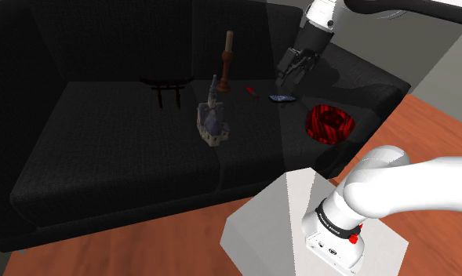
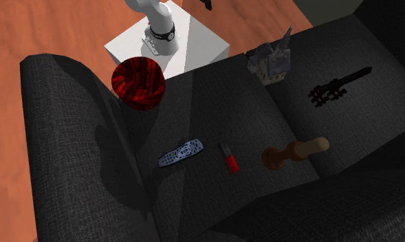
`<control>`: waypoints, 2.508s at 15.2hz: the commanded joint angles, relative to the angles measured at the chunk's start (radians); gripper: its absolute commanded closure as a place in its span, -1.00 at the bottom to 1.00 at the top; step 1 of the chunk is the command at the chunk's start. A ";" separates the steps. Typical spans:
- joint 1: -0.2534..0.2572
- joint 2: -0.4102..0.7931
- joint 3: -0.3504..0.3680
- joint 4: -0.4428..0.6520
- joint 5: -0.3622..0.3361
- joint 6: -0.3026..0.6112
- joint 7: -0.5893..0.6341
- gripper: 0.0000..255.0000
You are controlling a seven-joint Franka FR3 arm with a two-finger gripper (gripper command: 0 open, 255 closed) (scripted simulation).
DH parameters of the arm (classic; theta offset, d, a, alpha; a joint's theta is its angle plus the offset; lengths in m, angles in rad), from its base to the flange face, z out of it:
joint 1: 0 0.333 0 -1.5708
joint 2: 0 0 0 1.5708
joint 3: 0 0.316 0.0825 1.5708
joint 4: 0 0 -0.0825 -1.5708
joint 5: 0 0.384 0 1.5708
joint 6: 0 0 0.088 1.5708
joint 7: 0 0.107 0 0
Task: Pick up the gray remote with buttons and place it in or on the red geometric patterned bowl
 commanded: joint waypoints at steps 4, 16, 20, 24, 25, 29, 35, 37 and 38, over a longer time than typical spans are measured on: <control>0.005 -0.015 -0.080 -0.051 -0.051 0.023 -0.147 -1.00; 0.044 0.133 -0.430 -0.078 -0.250 0.172 -0.741 -1.00; 0.088 0.250 -0.555 -0.026 -0.278 0.236 -0.943 -1.00; 0.156 0.396 -0.687 0.053 -0.262 0.299 -1.157 -1.00; 0.176 0.438 -0.721 0.077 -0.248 0.314 -1.214 -1.00; 0.262 0.639 -0.860 0.186 -0.136 0.365 -1.471 -1.00; 0.237 1.042 -0.931 0.405 0.204 0.359 -1.925 -1.00; 0.162 1.151 -0.880 0.492 0.281 0.339 -2.034 -1.00; 0.127 1.200 -0.856 0.537 0.311 0.329 -2.080 -1.00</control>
